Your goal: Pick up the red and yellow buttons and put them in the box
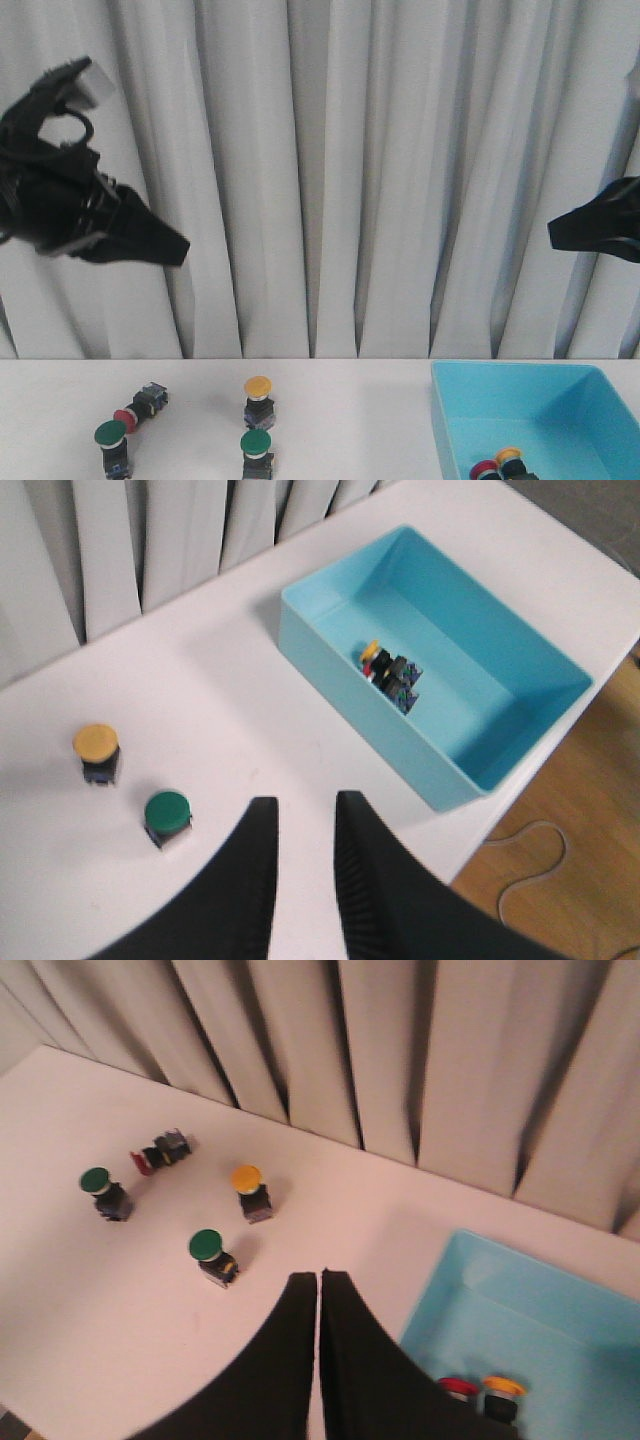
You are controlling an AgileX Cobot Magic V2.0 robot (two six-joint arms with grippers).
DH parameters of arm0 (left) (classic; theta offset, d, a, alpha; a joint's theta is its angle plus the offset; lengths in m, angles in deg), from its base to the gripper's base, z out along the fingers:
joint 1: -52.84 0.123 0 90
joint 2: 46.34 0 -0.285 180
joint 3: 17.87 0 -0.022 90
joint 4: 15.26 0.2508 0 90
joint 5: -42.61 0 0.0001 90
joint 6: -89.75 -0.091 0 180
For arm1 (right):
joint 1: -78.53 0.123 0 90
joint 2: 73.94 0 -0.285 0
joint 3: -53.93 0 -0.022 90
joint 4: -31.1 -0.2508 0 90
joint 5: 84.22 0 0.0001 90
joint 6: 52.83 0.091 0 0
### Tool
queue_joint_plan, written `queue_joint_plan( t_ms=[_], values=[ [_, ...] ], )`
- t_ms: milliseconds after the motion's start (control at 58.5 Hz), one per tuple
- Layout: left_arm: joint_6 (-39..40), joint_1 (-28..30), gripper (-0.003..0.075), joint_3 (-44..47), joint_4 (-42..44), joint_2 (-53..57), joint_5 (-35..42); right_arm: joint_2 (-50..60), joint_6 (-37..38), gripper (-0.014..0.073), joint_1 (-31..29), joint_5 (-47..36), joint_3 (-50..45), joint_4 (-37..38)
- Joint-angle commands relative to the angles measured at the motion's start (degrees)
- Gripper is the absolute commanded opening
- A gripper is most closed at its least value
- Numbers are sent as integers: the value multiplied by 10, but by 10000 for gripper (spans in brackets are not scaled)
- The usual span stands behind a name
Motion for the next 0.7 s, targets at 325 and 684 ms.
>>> queue_joint_plan(
  t_ms=[325, 684],
  values=[
    [-55, -2, 136, 309, -21, 137, 120, 333, -81, -4, -2, -139, -353, -66],
    [-55, -2, 136, 440, -22, 228, 221, 442, -79, -4, -2, -122, -441, -69]
  ],
)
